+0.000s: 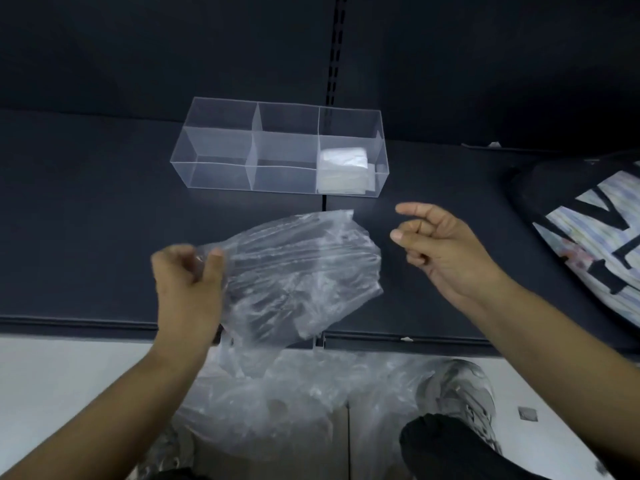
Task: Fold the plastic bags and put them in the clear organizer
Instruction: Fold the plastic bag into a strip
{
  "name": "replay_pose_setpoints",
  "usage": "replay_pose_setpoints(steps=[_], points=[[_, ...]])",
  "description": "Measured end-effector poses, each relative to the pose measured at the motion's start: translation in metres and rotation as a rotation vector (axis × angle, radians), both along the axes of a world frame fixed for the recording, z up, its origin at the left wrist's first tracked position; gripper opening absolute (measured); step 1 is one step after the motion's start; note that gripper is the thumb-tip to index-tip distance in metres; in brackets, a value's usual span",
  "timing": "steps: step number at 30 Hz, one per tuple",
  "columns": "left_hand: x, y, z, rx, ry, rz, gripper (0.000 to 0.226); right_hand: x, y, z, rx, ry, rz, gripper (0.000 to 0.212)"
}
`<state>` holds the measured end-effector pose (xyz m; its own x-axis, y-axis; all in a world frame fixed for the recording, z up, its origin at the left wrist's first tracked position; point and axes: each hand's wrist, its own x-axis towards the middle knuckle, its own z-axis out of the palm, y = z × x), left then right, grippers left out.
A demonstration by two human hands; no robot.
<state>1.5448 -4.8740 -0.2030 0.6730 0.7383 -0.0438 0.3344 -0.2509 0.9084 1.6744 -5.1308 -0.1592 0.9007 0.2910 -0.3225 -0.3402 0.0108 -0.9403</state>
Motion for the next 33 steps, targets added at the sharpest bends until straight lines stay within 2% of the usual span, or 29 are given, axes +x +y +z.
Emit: replay_pose_setpoints(steps=[2, 3, 5, 7, 9, 11, 13, 16, 18, 20, 23, 25, 27, 28, 30, 33], points=[[0.017, 0.018, 0.015, 0.171, 0.093, -0.086, 0.08, 0.004, 0.004, 0.001, -0.078, -0.064, 0.067, 0.025], [0.029, 0.024, 0.025, 0.269, 0.16, -0.174, 0.091, 0.004, 0.008, 0.0, -0.175, -0.06, 0.098, 0.028], [0.058, 0.032, 0.039, 0.363, 0.284, -0.426, 0.087, -0.002, 0.017, -0.002, -0.394, 0.048, 0.18, 0.056], [0.088, 0.027, 0.045, 0.296, 0.459, -0.684, 0.071, -0.01, 0.027, -0.009, -0.515, 0.181, 0.263, 0.068], [0.113, 0.014, 0.04, 0.186, 0.616, -0.852, 0.058, -0.018, 0.037, -0.017, -0.511, 0.238, 0.297, 0.054], [0.126, 0.0, 0.031, 0.083, 0.653, -0.907, 0.047, -0.023, 0.049, -0.021, -0.412, 0.251, 0.312, 0.037], [0.13, -0.006, 0.019, -0.021, 0.644, -0.89, 0.033, -0.023, 0.056, -0.022, -0.248, 0.264, 0.29, 0.03], [0.121, -0.004, 0.008, -0.218, 0.586, -0.813, 0.011, -0.016, 0.056, -0.013, 0.03, 0.278, 0.268, 0.033], [0.115, -0.001, 0.006, -0.299, 0.519, -0.728, 0.01, -0.008, 0.05, -0.007, 0.196, 0.318, 0.247, 0.039], [0.108, -0.004, 0.008, -0.385, 0.483, -0.704, 0.018, -0.004, 0.045, -0.004, 0.285, 0.355, 0.237, 0.045], [0.096, -0.017, 0.018, -0.62, 0.497, -0.766, 0.045, -0.004, 0.043, -0.002, 0.303, 0.313, 0.294, 0.042], [0.087, -0.027, 0.02, -0.707, 0.457, -0.774, 0.035, -0.007, 0.041, -0.001, 0.27, 0.235, 0.355, 0.039], [0.083, -0.035, 0.02, -0.672, 0.356, -0.665, 0.015, -0.01, 0.038, 0.0, 0.213, 0.135, 0.44, 0.051], [0.082, -0.037, 0.018, -0.632, 0.302, -0.594, 0.012, -0.012, 0.035, 0.0, 0.208, 0.099, 0.495, 0.061], [0.08, -0.039, 0.015, -0.563, 0.191, -0.432, 0.02, -0.017, 0.027, -0.002, 0.261, 0.116, 0.622, 0.077], [0.077, -0.035, 0.015, -0.597, 0.056, -0.167, 0.019, -0.024, 0.018, -0.007, 0.252, 0.161, 0.733, 0.084]])
